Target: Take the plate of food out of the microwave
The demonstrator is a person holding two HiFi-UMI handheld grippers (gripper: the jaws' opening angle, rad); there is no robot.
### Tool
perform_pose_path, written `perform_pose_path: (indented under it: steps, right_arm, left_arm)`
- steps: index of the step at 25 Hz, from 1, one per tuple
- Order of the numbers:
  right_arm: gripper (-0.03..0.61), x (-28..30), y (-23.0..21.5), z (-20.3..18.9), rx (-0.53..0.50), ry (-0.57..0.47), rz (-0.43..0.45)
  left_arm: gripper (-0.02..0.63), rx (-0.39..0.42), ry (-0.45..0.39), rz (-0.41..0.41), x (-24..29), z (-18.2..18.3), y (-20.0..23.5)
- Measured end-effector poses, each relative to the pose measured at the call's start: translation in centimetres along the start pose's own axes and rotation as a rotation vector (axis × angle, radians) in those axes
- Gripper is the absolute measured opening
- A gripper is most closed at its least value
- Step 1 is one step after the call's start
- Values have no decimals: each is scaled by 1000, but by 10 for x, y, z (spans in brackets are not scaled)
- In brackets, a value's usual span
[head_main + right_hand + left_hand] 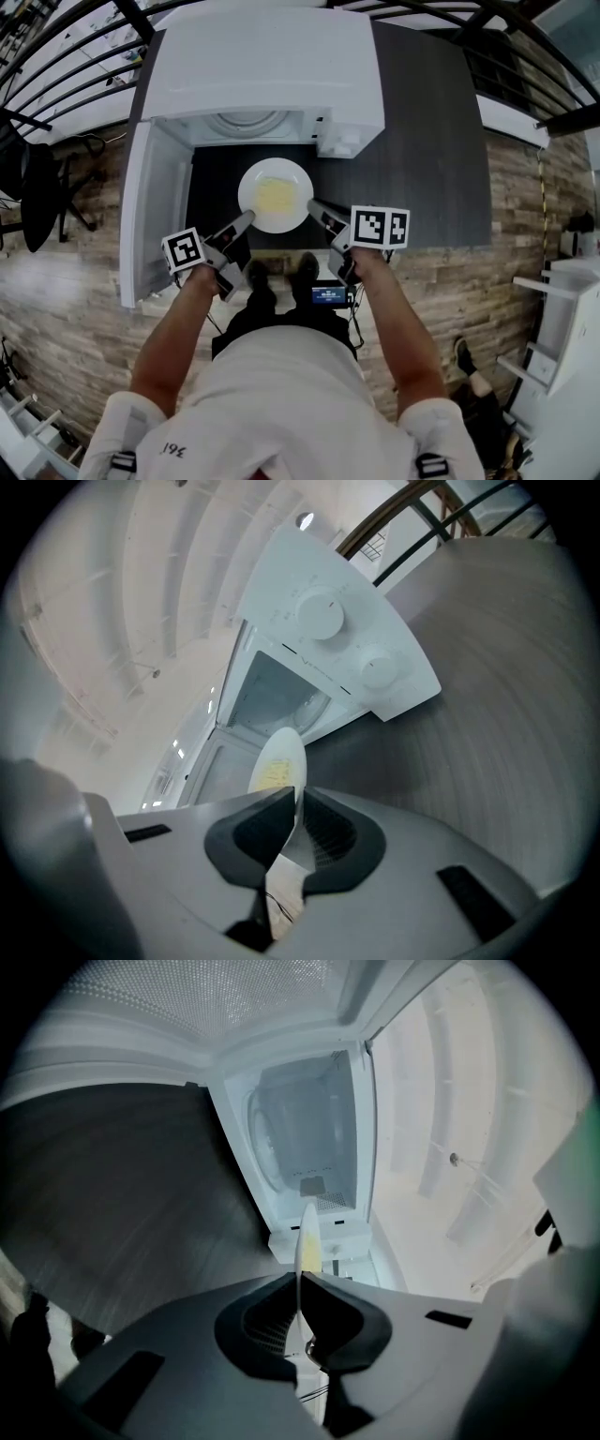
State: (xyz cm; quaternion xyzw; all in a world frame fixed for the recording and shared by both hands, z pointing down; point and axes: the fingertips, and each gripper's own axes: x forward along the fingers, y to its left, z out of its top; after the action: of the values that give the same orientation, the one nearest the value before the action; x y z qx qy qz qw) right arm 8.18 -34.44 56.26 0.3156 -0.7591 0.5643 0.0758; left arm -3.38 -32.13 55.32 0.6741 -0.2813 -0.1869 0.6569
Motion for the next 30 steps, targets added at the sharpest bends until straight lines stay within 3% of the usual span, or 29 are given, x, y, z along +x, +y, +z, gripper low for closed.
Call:
perform_pose_path:
  steps: [19, 30]
  right_arm:
    - [18, -76, 57, -45, 32, -51, 54]
    - [18, -115, 49, -53, 74, -131, 17]
  left_arm:
    - [17, -53, 133, -63, -48, -74, -59]
    - [17, -50, 248, -72, -33, -104, -72]
